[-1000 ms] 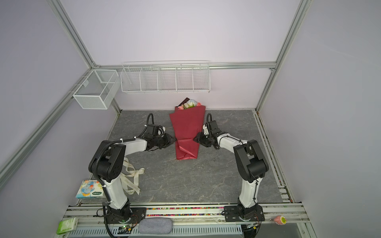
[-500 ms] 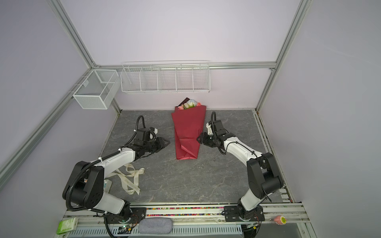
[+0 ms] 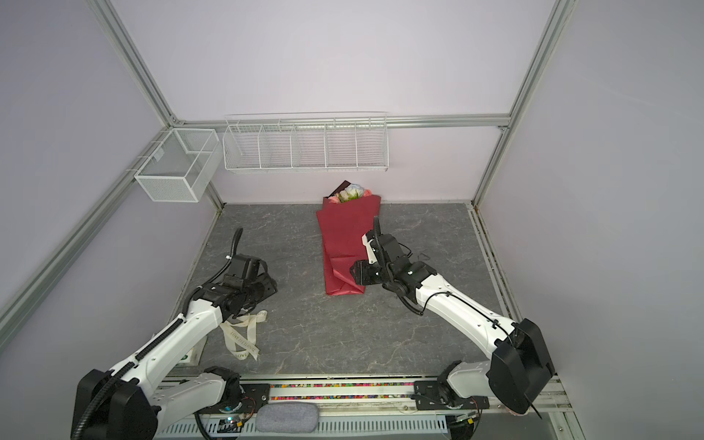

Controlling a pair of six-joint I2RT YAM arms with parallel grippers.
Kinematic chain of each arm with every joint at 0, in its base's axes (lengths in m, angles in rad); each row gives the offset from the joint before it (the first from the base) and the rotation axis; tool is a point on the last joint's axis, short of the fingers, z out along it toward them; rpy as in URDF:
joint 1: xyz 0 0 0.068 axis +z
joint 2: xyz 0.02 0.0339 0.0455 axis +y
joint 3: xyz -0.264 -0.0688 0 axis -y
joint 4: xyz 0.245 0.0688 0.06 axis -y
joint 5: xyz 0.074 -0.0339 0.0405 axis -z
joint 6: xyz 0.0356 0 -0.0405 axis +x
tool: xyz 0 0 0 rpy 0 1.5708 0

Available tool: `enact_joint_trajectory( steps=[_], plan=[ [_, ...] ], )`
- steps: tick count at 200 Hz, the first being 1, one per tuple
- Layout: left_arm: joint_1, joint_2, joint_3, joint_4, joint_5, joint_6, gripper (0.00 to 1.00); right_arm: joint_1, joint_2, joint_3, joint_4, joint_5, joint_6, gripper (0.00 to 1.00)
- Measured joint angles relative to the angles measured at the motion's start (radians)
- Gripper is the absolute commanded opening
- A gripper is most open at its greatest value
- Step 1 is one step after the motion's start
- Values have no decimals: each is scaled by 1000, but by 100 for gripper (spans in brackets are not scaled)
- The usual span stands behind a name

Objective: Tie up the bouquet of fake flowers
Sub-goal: 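Release the cone and move the left gripper over the cream ribbon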

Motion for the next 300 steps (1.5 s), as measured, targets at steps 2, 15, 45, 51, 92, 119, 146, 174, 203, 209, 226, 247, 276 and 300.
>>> enact_joint_trajectory(
  steps=[2,15,45,51,92,119,146,174,203,209,226,247,276,300],
  plan=[
    [0,-4,-3,-3,-3,-3,52,3,-3,-3,-2,5,0,56],
    [2,-74,-64,-68,-69,-51,59,21,-18,-23,-15,32,0,57],
    [6,-192,-169,-212,-175,-171,67,39,-34,-44,-43,69,1,56],
    [7,-206,-183,-225,-180,-188,67,40,-36,-44,-43,73,1,57],
    [8,-226,-226,-284,-204,-322,64,41,-55,-44,-58,102,0,57],
    [8,-225,-235,-293,-221,-369,65,41,-64,-44,-68,117,0,57],
    [8,-225,-252,-270,-203,-388,63,41,-66,-44,-85,129,0,57],
    [8,-220,-292,-231,-150,-412,62,41,-77,-49,-89,134,2,57],
    [8,-208,-306,-204,-108,-447,51,41,-102,-51,-92,142,4,57],
    [9,-209,-307,-201,-103,-454,48,41,-106,-51,-93,145,4,57],
    [8,-218,-315,-180,-94,-472,38,41,-113,-51,-93,150,4,57],
    [8,-237,-322,-165,-76,-479,19,41,-125,-52,-101,157,4,57],
    [9,-271,-321,-148,-50,-460,4,41,-176,-70,-116,187,5,57],
    [8,-287,-321,-124,-11,-442,13,42,-225,-85,-132,212,6,57]
  ],
)
